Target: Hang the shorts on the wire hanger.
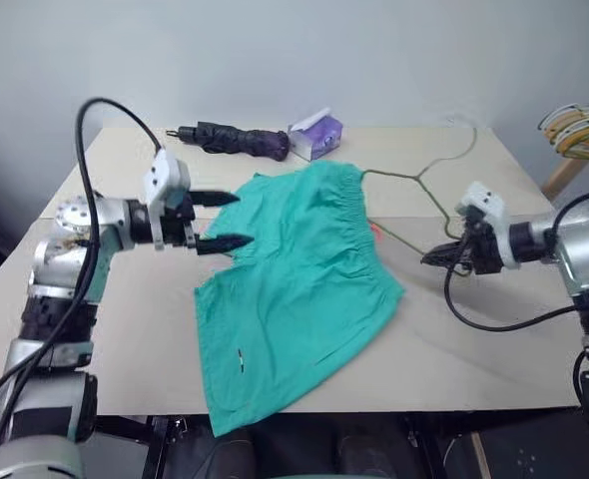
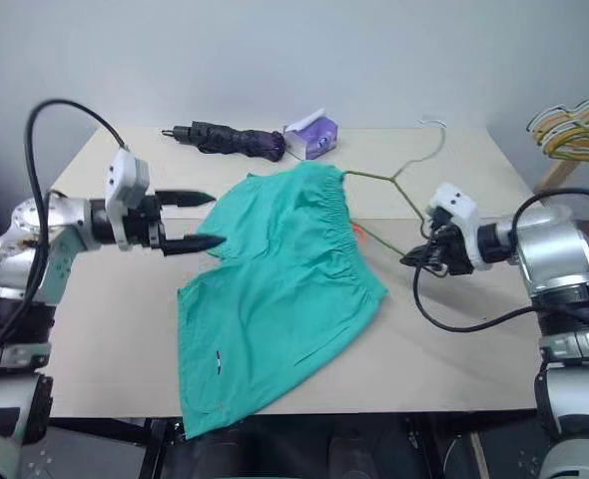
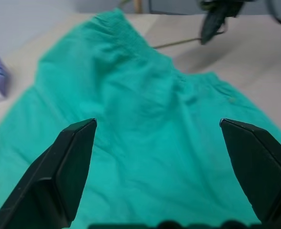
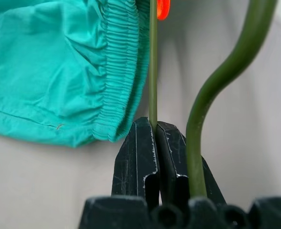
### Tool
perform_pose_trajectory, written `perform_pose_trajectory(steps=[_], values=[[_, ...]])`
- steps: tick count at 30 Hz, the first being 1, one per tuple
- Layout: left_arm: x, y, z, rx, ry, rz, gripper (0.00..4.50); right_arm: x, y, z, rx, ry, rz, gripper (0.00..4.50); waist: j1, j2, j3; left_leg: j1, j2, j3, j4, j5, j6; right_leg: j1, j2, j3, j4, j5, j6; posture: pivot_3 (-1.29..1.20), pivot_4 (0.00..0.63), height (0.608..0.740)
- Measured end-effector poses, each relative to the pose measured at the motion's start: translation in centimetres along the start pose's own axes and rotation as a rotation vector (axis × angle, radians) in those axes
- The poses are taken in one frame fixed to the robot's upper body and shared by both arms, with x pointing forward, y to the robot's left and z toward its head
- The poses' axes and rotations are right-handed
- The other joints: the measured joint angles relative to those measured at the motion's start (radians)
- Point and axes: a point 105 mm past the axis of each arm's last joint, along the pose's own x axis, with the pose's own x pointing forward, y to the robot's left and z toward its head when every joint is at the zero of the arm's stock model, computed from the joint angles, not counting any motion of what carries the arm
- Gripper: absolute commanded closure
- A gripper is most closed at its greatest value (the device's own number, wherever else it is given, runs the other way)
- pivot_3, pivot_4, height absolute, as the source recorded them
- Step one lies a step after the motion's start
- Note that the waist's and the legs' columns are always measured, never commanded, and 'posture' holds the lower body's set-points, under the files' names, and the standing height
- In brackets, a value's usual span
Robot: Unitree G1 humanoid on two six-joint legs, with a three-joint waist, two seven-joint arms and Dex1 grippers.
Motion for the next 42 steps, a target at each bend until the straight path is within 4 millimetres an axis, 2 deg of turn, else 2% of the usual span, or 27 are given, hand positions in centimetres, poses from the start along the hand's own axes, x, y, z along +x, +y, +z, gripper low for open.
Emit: perform_pose_trajectory(steps=[6,12,15,21,24,27,40,42], values=[[0.5,1.2,1.7,0.164,0.003,-0.108,0.01,-0.1,2.1,3.0,-0.255,0.020,-0.070,4.50,-0.023,0.000,-0.001,-0.009,0.000,0.000,0.000,0.003,-0.005,-0.010,0.000,0.000,0.002,0.001,-0.001,-0.11,0.014,0.740],[1.8,1.2,2.6,0.303,0.059,-0.270,0.01,0.6,4.4,4.3,-0.356,0.045,-0.010,4.50,-0.032,0.000,-0.001,-0.009,0.000,0.000,0.001,0.003,-0.005,-0.009,0.000,0.000,0.003,0.001,-0.001,-0.11,0.008,0.740],[2.9,1.1,1.7,0.327,0.120,-0.337,0.01,0.5,4.7,5.3,-0.393,0.037,-0.006,4.50,-0.043,0.000,-0.001,-0.009,0.000,-0.001,0.001,0.003,-0.005,-0.009,0.000,0.000,0.004,0.001,-0.001,-0.12,0.005,0.740],[5.0,0.0,-1.2,0.355,0.232,-0.441,0.01,0.6,5.5,6.1,-0.404,0.031,0.038,4.50,-0.059,0.000,-0.001,-0.009,0.000,-0.001,0.001,0.003,-0.005,-0.010,0.000,0.000,0.005,0.001,-0.001,-0.13,0.003,0.740],[5.4,0.0,-2.1,0.354,0.267,-0.434,0.01,0.5,5.7,6.3,-0.403,0.029,0.045,4.50,-0.074,-0.001,-0.002,-0.010,0.000,-0.001,0.002,0.003,-0.005,-0.010,-0.001,0.000,0.006,0.001,-0.001,-0.13,0.004,0.740],[5.7,0.2,-2.0,0.366,0.274,-0.426,0.53,0.5,5.8,6.2,-0.379,0.031,0.058,4.50,-0.084,-0.001,-0.002,-0.009,0.000,-0.001,0.002,0.003,-0.005,-0.010,-0.001,0.000,0.007,0.001,-0.001,-0.14,0.004,0.740],[5.6,0.1,-2.0,0.326,0.247,-0.429,4.30,0.2,5.9,6.2,-0.354,0.033,0.071,4.50,-0.124,0.000,-0.002,-0.009,0.000,-0.003,0.004,0.003,-0.005,-0.010,-0.001,-0.001,0.009,0.001,-0.001,-0.14,0.011,0.740],[5.5,0.0,-2.0,0.323,0.248,-0.445,4.47,0.0,5.8,6.4,-0.361,0.032,0.061,4.50,-0.128,0.000,-0.002,-0.010,0.000,-0.003,0.004,0.003,-0.005,-0.010,-0.001,-0.001,0.009,0.001,-0.001,-0.13,0.012,0.740]])
